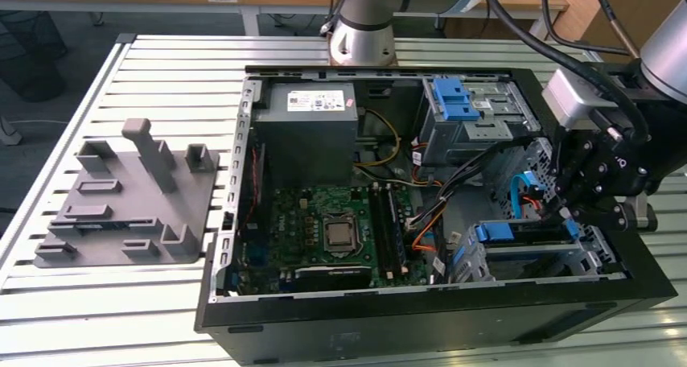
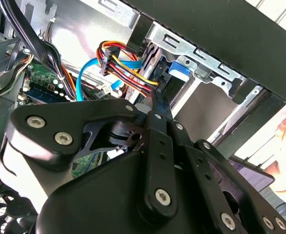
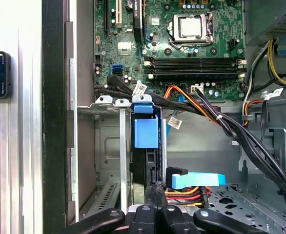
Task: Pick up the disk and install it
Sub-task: 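Insert the second disk wire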
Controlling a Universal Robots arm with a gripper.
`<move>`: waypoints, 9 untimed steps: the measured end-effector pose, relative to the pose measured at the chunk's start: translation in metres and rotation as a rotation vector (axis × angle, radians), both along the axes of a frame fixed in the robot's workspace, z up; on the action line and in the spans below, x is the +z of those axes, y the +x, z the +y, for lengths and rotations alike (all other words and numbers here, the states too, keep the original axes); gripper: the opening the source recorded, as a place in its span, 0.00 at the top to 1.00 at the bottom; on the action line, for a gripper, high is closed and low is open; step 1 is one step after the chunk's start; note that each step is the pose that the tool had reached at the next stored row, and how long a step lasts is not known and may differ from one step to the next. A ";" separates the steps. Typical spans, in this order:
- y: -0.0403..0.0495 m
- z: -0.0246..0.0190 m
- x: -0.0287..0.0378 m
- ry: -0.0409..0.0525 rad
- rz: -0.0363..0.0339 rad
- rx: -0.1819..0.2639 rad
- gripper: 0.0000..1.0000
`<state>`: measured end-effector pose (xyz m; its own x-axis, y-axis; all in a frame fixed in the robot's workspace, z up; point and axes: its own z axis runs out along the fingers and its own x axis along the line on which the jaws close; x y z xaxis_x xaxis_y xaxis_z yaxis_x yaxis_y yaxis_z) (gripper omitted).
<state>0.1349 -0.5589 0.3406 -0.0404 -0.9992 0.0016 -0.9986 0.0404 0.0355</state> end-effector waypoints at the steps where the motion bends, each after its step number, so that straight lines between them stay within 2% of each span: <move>1: 0.0000 0.0000 0.0000 0.0000 0.0000 0.000 0.89; 9: 0.0000 0.0000 0.0003 0.0000 0.0000 0.000 0.89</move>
